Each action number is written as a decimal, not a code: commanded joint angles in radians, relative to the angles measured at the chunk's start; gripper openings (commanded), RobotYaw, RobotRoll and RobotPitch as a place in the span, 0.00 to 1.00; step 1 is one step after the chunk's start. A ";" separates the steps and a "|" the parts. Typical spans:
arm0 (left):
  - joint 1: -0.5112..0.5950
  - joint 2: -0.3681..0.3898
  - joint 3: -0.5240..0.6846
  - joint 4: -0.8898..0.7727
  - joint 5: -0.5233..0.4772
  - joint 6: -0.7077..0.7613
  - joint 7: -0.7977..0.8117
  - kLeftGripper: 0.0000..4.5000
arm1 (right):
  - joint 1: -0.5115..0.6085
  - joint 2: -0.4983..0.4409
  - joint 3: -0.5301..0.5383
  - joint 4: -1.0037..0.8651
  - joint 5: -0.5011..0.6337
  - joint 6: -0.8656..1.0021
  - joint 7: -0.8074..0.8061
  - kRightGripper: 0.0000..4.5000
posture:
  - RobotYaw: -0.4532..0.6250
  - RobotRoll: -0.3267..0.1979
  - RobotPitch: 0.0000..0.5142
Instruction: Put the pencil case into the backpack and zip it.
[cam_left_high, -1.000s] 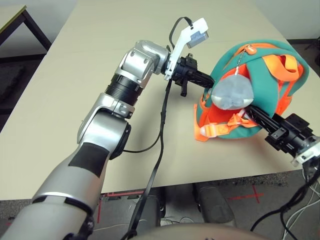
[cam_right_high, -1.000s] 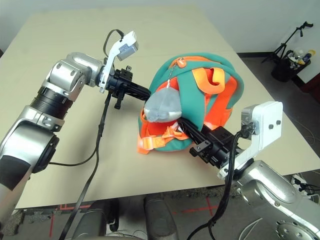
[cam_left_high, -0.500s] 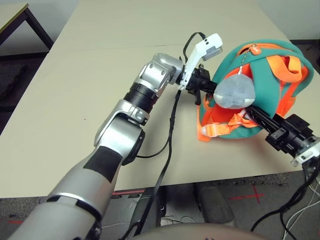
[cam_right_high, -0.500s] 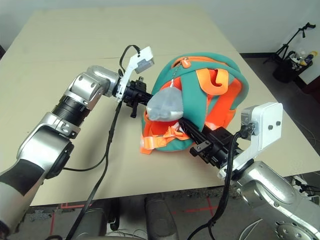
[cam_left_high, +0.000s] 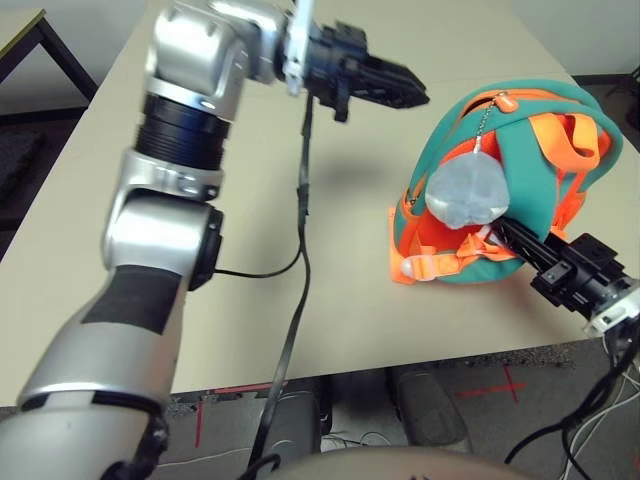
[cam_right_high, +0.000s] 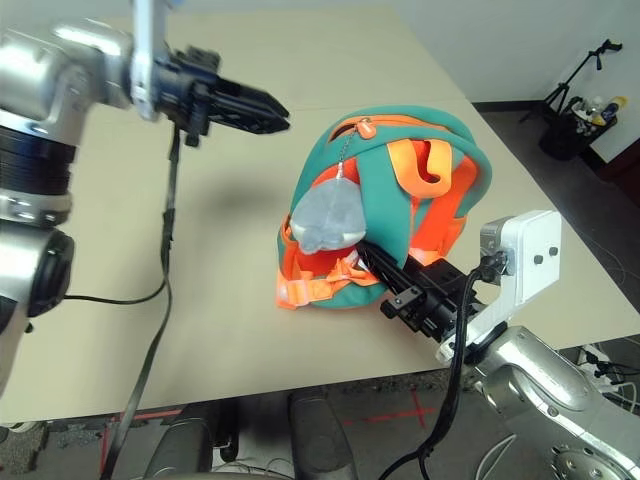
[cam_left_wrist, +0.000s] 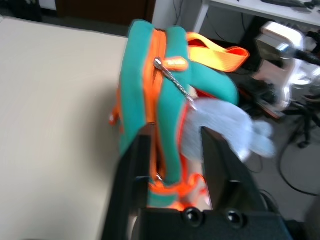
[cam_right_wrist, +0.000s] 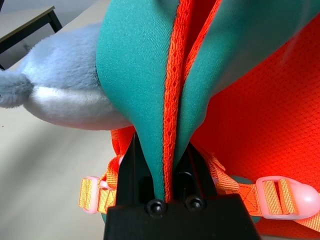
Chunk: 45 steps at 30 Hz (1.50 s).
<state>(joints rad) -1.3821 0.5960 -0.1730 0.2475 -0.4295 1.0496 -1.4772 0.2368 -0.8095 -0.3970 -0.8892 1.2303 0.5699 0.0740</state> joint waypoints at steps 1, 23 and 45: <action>0.015 0.045 -0.035 -0.140 -0.057 0.065 -0.017 0.77 | 0.002 0.005 -0.002 0.014 -0.015 0.007 0.018 0.05 | 0.22 0.62 0.32; 0.236 -0.003 -0.089 -0.206 0.079 -0.464 0.115 1.00 | -0.082 0.058 0.059 0.074 -0.079 0.029 0.040 0.05 | 0.21 0.62 0.34; 0.412 -0.045 -0.101 -0.303 0.194 -0.926 0.171 1.00 | -0.105 0.079 0.068 0.122 -0.114 0.038 0.097 0.05 | 0.24 0.62 0.33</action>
<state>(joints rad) -0.9808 0.5582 -0.2536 -0.0478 -0.2566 0.1590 -1.3069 0.1303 -0.7348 -0.3468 -0.7756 1.1283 0.5910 0.1671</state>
